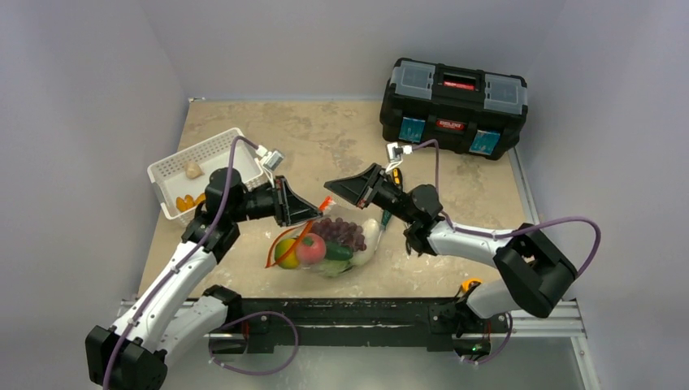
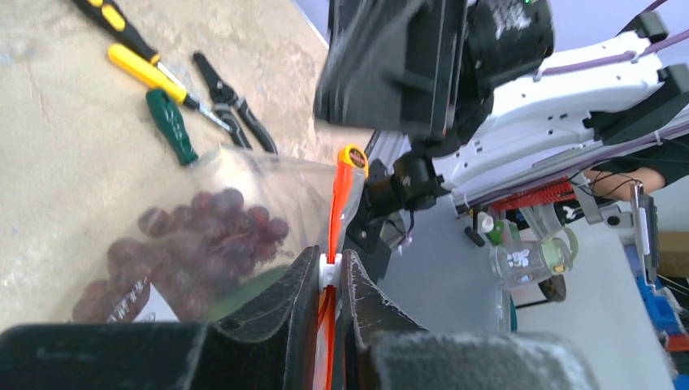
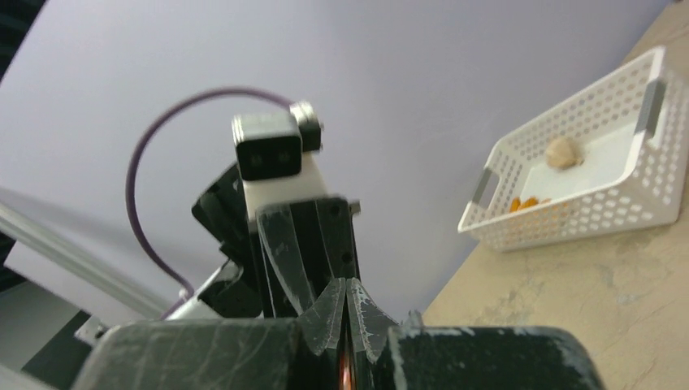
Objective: Place the food in the zip-top bag and seal the zipper
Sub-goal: Zip the zipper food storage bag at the center of the board.
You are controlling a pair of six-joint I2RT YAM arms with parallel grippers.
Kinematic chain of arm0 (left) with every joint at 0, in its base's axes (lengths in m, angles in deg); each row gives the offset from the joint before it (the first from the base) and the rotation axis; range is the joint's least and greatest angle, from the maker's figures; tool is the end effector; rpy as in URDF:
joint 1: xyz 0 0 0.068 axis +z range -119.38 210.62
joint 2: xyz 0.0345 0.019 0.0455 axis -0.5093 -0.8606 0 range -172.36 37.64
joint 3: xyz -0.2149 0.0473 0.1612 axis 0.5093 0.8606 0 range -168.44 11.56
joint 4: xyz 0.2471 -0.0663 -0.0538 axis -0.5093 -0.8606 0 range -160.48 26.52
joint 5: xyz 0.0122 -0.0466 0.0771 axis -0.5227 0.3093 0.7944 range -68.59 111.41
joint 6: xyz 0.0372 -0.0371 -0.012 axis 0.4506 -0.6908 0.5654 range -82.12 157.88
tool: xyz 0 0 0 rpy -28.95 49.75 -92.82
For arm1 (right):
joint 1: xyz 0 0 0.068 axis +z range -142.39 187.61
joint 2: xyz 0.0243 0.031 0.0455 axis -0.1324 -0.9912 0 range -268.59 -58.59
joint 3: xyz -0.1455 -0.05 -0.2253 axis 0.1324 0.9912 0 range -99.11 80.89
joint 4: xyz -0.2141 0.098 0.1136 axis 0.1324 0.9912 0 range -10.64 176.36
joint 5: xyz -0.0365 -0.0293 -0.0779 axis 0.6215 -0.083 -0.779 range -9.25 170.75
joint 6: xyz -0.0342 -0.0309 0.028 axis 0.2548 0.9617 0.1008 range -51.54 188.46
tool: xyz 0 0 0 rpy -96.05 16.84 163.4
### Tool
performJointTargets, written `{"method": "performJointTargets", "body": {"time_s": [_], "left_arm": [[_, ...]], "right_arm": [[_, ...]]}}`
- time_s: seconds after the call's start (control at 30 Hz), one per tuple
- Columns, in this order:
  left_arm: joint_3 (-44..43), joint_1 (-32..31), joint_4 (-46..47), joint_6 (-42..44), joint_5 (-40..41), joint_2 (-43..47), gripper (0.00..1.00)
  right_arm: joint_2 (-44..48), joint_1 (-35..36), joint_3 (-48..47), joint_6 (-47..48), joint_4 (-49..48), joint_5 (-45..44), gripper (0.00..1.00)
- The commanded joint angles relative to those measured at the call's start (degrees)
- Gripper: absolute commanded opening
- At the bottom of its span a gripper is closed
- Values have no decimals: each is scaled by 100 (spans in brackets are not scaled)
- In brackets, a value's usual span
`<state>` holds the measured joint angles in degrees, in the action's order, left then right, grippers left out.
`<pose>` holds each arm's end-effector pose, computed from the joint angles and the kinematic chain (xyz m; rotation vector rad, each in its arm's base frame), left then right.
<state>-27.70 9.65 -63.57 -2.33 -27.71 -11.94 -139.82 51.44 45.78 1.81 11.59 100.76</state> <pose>0.1738 -0.0953 0.3120 0.3790 1.9104 -1.4875 0.2027 0.2115 0.2790 -0.0802 1.4545 1.8476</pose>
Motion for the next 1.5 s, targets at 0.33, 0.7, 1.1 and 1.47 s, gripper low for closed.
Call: {"method": "performJointTargets", "body": {"time_s": [0.33, 0.7, 1.1, 1.47], "left_arm": [[-230, 67, -747, 459, -339, 261, 0], [-311, 103, -534, 371, -190, 348, 0], [-292, 122, -430, 303, -194, 308, 0], [-266, 120, -418, 278, -164, 306, 0]], "right_arm": [[-299, -481, -1520, 1905, 1554, 1828, 26], [-616, -429, -1771, 2063, 1841, 3236, 62], [-868, -403, -1529, 1382, 918, 3501, 34], [-894, -386, -1277, 1219, 464, 3584, 38]]}}
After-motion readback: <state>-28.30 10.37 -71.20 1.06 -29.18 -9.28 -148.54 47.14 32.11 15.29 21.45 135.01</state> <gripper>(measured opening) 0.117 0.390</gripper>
